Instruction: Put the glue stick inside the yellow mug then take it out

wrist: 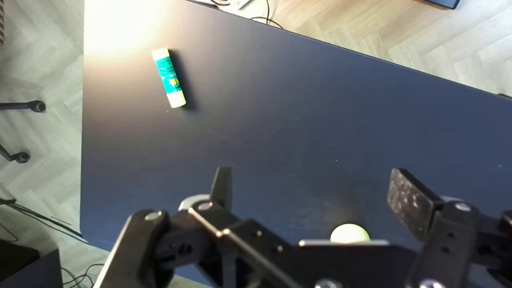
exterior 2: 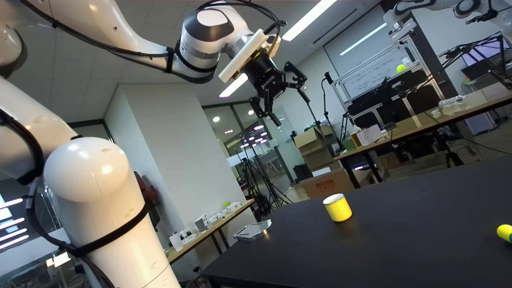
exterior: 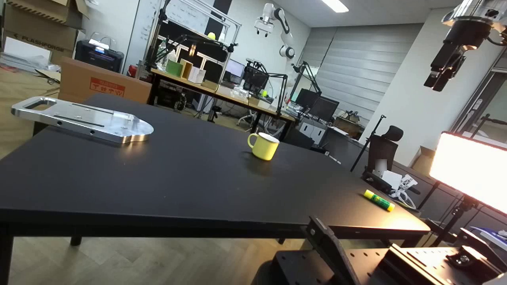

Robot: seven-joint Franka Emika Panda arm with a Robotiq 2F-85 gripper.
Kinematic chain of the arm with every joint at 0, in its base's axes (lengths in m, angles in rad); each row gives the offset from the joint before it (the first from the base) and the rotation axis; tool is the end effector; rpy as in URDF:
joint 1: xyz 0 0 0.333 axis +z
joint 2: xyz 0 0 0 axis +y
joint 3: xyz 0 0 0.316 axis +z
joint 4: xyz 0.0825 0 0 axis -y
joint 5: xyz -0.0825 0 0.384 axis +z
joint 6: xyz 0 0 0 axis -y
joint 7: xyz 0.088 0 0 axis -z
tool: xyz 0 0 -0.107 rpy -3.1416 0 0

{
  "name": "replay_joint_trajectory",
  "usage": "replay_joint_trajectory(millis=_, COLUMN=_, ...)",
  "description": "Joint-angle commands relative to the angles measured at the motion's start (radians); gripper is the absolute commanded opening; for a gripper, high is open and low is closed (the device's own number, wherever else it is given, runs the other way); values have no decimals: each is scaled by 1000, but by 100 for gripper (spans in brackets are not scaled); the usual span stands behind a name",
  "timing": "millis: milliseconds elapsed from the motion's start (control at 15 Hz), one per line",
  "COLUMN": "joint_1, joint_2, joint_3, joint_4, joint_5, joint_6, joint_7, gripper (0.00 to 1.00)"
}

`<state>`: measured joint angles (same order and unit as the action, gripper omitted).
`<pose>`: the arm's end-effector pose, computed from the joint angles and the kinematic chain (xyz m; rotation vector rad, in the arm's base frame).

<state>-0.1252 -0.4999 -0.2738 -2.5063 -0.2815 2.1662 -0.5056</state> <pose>0.3732 -0.1734 0.4634 2.9439 0.4000 0.1325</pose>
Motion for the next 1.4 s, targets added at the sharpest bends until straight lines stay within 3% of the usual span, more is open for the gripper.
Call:
replay_joint_trajectory(millis=0, joint_1=-5, joint_2=1, joint_3=5, joint_4=1, joint_5=4, joint_6=-2, joint_7=-3, gripper=100)
replay_joint_trajectory(millis=200, joint_1=9, joint_2=64, joint_3=-57, joint_4=28, joint_5=10, joint_6=69, joint_7=-150, gripper=100)
replay_joint_trajectory(millis=400, joint_1=15, joint_2=179, joint_3=-156, joint_4=77, joint_5=64, joint_6=165, joint_7=-378, gripper=100)
replay_joint_trajectory(millis=667, joint_1=-5, joint_2=414, joint_3=-252, joint_4=190, joint_5=237, joint_6=278, joint_7=-651, gripper=100)
replay_joint_trajectory(millis=800, joint_1=20, joint_2=534, joint_3=-314, joint_4=266, joint_5=319, joint_6=296, joint_7=-736, gripper=100)
replay_joint_trajectory(millis=867, joint_1=-56, joint_2=596, joint_3=-256, joint_4=309, joint_5=360, joint_6=289, joint_7=-760, gripper=100)
replay_joint_trajectory(millis=933, joint_1=-90, joint_2=658, joint_3=-238, joint_4=363, joint_5=363, joint_6=267, joint_7=-715, gripper=100)
replay_joint_trajectory(millis=1000, joint_1=-108, joint_2=520, joint_3=-203, joint_4=237, joint_5=319, joint_6=298, joint_7=-714, gripper=100)
replay_joint_trajectory(millis=1133, joint_1=-149, joint_2=614, joint_3=-177, joint_4=306, joint_5=323, joint_6=296, joint_7=-703, gripper=100)
replay_joint_trajectory(millis=1333, joint_1=-157, joint_2=657, joint_3=-167, joint_4=339, joint_5=323, joint_6=294, joint_7=-698, gripper=100)
